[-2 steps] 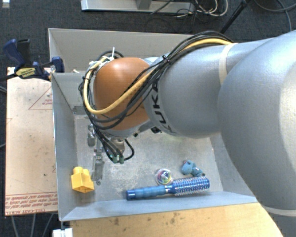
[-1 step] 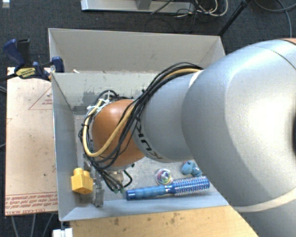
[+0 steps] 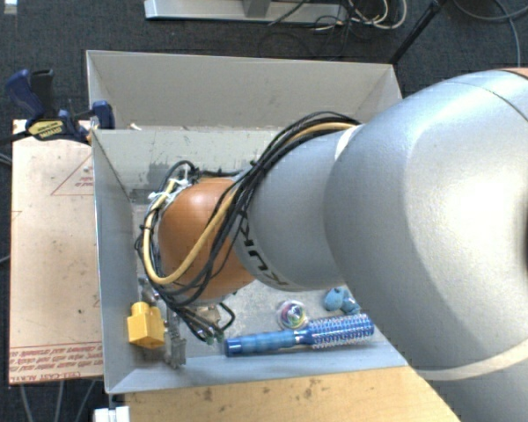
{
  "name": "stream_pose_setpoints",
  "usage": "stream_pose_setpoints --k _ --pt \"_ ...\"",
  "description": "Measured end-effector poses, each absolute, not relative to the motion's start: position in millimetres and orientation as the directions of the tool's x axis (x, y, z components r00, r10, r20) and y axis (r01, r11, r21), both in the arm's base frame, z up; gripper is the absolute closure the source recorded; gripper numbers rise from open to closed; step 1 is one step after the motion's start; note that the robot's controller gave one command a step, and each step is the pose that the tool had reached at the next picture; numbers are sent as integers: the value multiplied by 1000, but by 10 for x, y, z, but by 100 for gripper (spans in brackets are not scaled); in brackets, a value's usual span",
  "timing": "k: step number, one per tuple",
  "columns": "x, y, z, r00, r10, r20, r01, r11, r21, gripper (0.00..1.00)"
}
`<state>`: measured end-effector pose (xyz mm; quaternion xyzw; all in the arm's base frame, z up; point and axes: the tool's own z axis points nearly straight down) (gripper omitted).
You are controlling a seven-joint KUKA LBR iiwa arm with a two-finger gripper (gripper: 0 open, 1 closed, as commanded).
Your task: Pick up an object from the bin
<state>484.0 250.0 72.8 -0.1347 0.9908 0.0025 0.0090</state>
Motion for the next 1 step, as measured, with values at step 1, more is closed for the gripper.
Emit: stream_pose_setpoints --k 1 --pt "4788 2494 697 -963 -269 -1 -269 963 1 100"
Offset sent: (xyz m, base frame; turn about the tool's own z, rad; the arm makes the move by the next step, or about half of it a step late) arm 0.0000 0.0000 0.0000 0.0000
